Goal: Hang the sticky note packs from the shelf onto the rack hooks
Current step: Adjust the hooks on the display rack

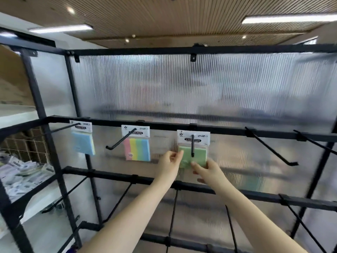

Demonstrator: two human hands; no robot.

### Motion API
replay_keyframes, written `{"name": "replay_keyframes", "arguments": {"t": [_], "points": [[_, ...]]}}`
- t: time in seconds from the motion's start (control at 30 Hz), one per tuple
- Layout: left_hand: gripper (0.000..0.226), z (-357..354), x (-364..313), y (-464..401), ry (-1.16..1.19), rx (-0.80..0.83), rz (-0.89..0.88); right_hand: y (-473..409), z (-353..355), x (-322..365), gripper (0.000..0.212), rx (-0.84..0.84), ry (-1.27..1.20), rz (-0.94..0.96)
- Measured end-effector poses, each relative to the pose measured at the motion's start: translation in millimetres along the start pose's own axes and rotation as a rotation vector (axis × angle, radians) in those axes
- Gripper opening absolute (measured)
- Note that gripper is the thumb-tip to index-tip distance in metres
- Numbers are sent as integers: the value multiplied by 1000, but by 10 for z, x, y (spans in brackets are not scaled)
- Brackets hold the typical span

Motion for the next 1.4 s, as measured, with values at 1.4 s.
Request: {"name": "replay_keyframes", "arguments": {"t": [1.4], "points": [[16,5209,1797,2322,-339,-171,432,877,-5400,1453,17,739,238,288]]}}
Point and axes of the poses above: each hand's wrist, its own y-axis away from the middle knuckle, its own z-axis out of the back of the hand, x = y × z, the point moved 3 cm from there along -y, towards the middle knuckle, and after that the axes turned 5 degrees about x, right-handed, at the moved point
